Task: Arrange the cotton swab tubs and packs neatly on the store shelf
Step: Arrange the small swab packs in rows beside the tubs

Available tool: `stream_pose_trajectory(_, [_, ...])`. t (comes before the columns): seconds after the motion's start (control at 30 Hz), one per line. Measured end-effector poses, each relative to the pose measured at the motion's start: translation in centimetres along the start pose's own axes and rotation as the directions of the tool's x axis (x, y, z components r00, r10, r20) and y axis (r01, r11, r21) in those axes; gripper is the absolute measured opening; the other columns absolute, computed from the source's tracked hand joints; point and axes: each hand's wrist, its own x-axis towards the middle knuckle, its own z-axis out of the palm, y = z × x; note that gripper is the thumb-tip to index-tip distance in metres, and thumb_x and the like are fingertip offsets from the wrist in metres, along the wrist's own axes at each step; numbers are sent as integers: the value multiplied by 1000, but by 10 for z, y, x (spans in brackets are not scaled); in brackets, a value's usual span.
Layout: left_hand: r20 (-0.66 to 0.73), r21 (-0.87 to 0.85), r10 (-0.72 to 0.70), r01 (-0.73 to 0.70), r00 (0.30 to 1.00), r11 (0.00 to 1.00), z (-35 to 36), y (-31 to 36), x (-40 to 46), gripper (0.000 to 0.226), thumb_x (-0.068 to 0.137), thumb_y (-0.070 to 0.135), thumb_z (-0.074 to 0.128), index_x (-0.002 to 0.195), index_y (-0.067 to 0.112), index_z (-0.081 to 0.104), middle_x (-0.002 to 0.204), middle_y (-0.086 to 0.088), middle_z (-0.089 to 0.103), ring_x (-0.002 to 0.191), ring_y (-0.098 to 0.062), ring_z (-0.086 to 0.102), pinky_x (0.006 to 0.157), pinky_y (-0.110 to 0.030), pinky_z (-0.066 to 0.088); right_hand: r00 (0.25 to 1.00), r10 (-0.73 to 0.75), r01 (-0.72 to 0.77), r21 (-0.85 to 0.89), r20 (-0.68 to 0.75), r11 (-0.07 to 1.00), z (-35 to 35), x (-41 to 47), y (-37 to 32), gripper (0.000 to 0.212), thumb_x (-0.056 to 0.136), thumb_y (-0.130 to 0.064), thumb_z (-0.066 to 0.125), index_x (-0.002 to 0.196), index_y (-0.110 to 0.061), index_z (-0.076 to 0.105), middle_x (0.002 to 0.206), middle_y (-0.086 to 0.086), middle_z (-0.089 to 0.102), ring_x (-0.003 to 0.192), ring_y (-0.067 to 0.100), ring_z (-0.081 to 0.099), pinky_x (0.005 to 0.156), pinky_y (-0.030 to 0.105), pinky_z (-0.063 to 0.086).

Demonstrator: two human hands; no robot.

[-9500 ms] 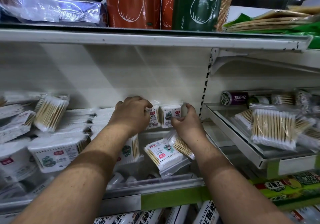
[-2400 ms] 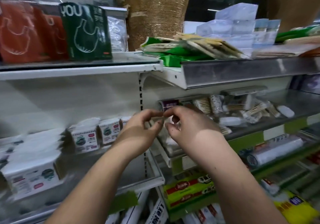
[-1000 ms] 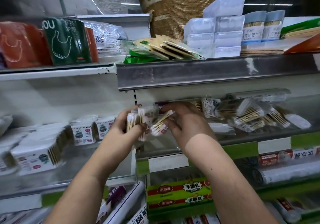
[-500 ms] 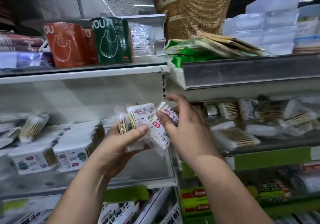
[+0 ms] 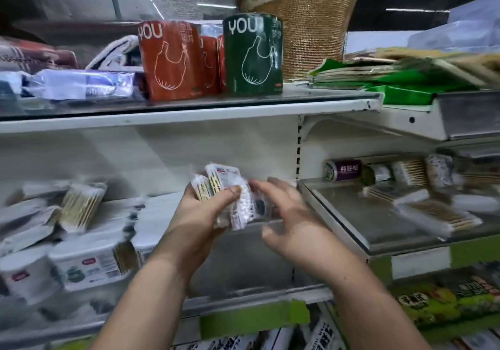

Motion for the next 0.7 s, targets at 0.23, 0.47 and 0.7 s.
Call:
stream_pose_trajectory(0.23, [-90, 209, 42, -23, 995, 978, -7, -33, 15, 37, 80, 27, 78, 113, 26, 63, 99, 5, 75, 98, -18, 69, 92, -40, 51, 946, 300, -313, -114, -121, 943, 25, 12, 23, 41, 89, -42, 66, 127, -40, 49, 118, -16, 66, 105, 11, 63, 85, 30, 49])
stream_pose_trajectory(0.47, [-33, 439, 41, -22, 999, 898, 8, -53, 12, 55, 83, 28, 75, 122, 48, 44, 104, 15, 63, 85, 1, 62, 67, -16, 49, 858, 353, -406, -73, -373, 911, 39, 33, 52, 56, 86, -50, 67, 127, -22, 42, 124, 2, 63, 112, 24, 62, 82, 32, 49])
stream_pose_trajectory(0.7, [-34, 441, -39, 50, 999, 896, 12, -55, 26, 85, 65, 34, 85, 137, 28, 41, 111, 3, 68, 97, -10, 66, 88, -24, 52, 866, 403, -238, 466, -296, 852, 43, 58, 69, 81, 82, -15, 77, 144, -32, 28, 115, -16, 53, 91, 22, 69, 53, 36, 60])
